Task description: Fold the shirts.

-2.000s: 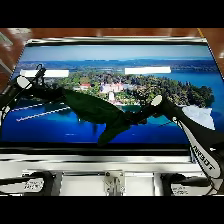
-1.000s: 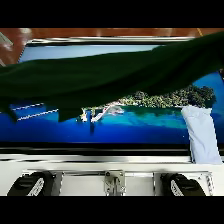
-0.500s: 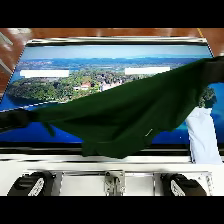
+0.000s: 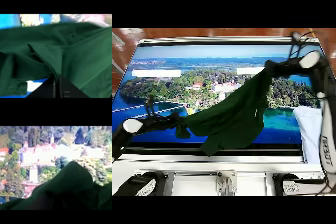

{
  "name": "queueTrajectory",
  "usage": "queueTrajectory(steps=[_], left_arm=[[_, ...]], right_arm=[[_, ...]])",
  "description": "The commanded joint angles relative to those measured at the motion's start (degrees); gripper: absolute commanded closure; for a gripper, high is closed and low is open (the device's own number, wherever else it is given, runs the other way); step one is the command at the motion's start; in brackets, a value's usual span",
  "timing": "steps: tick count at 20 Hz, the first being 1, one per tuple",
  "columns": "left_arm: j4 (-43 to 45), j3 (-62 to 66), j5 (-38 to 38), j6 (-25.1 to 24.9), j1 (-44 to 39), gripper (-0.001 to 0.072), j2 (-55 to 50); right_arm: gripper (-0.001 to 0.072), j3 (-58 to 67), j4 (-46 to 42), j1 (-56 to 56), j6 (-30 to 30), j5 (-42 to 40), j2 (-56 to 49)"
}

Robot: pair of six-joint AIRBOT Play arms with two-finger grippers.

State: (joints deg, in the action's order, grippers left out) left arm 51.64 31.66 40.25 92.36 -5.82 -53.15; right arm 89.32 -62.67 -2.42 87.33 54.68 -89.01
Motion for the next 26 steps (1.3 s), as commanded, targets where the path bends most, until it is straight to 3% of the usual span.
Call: queueTrajectory(steps=[1,2,3,5,7,9,11,15,18,23,25,26], left_arm=[[-5.16,1.09,-3.76,-0.37,-1.55,0.0483,-9.03],[-4.92,2.45,-1.97,-0.39,-0.33,0.0281,-9.20],[-3.78,4.20,1.40,-0.42,2.10,0.0166,-8.85],[3.63,9.42,13.27,-1.95,9.75,0.0165,-7.54],[13.05,13.68,25.42,-1.90,18.86,0.0165,-5.64],[15.45,13.16,33.40,-4.63,26.16,0.0159,-3.52],[13.53,8.50,36.57,-7.80,29.68,0.0011,-2.71],[-1.09,-6.47,26.75,-13.40,29.11,0.0014,-2.89],[-8.44,-11.47,16.26,-13.51,25.86,0.0016,-3.56],[-10.80,-11.58,6.29,-13.42,21.38,0.0037,-5.86],[-10.80,-11.61,4.72,-13.25,21.35,0.0111,-6.36],[-10.80,-11.61,3.82,-13.25,21.18,0.0111,-6.71]], right_arm=[[0.0195,0.11,2.84,-2.16,0.50,-2.10,-5.97],[0.0141,0.13,2.84,-2.10,0.48,-1.84,-5.22],[0.0143,0.13,2.60,-1.33,-0.02,-0.59,-3.54],[0.0143,0.13,0.85,1.60,-3.45,5.44,1.29],[0.0143,0.11,-5.92,5.97,-4.22,16.79,6.14],[0.0143,-0.87,-11.30,11.17,-4.52,28.04,8.92],[0.0142,-5.42,-10.80,16.35,-5.77,34.03,10.67],[0.0143,-18.71,-1.88,21.27,-6.64,32.94,13.18],[0.0143,-23.34,1.36,20.28,-6.60,28.24,13.16],[0.0141,-24.41,0.52,17.09,-6.58,24.20,13.11],[0.0141,-24.41,-1.77,15.32,-6.58,24.35,13.11],[0.0142,-24.41,-2.80,14.29,-6.58,24.28,13.11]])
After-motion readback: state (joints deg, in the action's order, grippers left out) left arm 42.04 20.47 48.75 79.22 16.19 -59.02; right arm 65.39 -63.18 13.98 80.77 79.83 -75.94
